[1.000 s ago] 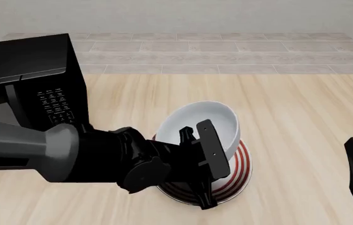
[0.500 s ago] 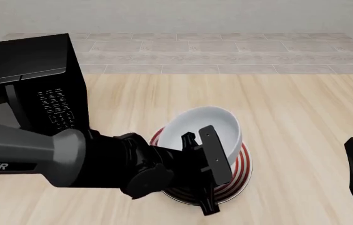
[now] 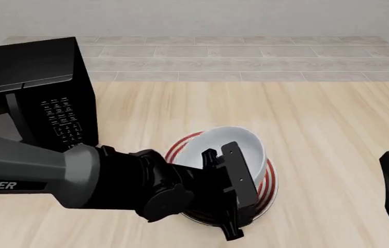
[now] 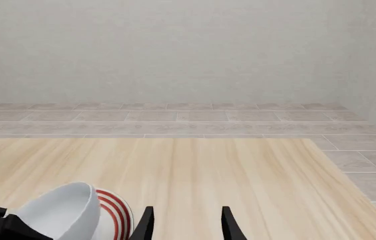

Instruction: Pick up the white bowl and put it on the plate.

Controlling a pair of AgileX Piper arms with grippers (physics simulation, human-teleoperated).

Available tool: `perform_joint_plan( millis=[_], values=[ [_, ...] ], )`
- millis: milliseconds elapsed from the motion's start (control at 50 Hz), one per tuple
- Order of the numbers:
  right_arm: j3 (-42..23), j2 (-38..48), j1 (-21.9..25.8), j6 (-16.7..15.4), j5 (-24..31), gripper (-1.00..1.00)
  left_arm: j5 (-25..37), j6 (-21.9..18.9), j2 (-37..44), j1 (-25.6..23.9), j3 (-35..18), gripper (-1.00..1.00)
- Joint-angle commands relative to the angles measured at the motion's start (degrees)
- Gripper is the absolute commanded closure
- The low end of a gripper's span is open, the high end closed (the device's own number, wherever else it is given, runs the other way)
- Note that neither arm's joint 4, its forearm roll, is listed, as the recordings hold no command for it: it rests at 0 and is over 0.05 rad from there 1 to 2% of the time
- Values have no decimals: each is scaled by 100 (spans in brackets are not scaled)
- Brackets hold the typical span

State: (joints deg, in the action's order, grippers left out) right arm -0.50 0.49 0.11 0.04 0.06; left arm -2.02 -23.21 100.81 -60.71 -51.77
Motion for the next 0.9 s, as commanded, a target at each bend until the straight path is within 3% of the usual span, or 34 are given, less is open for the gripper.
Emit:
perform_joint_plan(
  millis=[20,520,900],
  values=[
    [11,7,-9,-4,-15,-100,17,-14,-8,-22,-43,-100],
    [11,9,-8,-4,-16,-100,7,-43,-75,-17,29,-100],
    [11,7,-11,-4,-15,-100,451,-413,-897,121,316,-100]
  ],
)
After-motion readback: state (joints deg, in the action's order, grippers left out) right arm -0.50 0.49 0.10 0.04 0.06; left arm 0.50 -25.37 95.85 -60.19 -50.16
